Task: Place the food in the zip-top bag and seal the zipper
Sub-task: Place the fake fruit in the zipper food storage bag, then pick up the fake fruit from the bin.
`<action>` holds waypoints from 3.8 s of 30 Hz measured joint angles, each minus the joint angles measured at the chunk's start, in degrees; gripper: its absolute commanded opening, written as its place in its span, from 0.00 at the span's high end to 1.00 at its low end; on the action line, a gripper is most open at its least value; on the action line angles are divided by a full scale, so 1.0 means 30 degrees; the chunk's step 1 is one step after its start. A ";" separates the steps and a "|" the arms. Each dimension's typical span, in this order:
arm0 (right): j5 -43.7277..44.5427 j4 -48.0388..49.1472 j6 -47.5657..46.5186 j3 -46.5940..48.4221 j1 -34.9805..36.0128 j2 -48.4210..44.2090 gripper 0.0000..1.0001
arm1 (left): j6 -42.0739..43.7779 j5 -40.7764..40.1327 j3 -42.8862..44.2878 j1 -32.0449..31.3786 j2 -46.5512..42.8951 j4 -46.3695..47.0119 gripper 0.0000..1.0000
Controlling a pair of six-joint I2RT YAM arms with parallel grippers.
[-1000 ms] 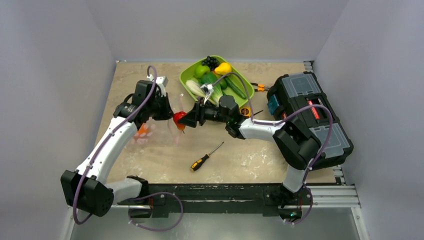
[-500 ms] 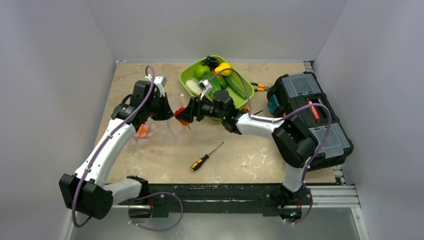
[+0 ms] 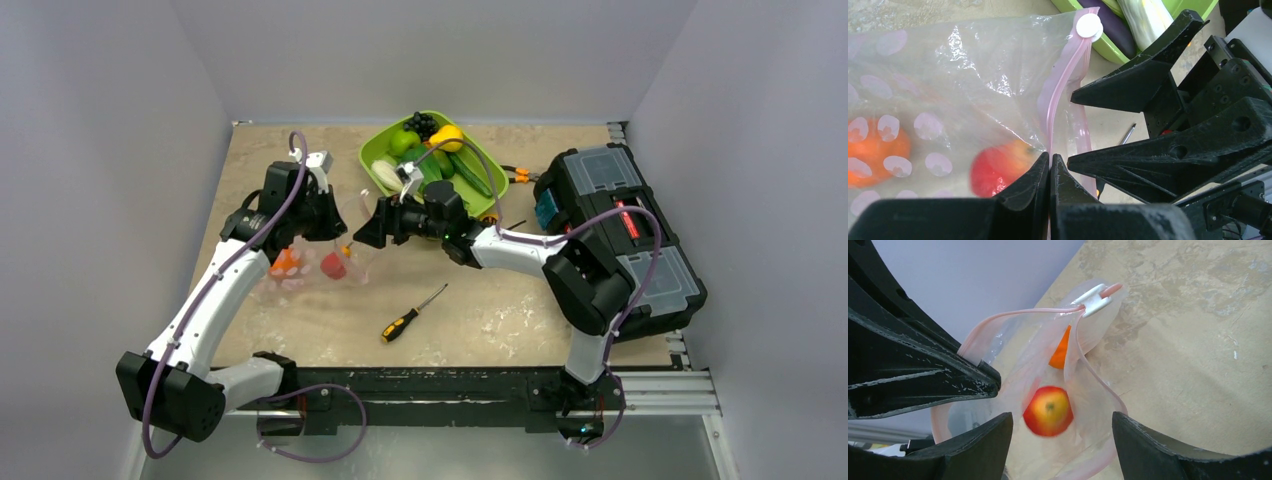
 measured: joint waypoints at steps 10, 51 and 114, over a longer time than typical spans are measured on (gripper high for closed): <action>0.0459 -0.0743 -0.0925 0.0007 0.0000 -0.1603 0.27 | 0.0000 0.0007 0.0000 0.0000 0.0000 0.0007 1.00; 1.9853 -1.1861 0.3672 1.6422 -0.4896 1.0877 0.01 | -0.0058 0.1195 0.0000 0.0000 -0.0044 0.0000 1.00; 1.6320 -0.4320 -0.2790 0.6105 -0.5523 0.1690 1.00 | 0.0459 0.0306 0.0321 0.0007 -0.0022 -0.0299 1.00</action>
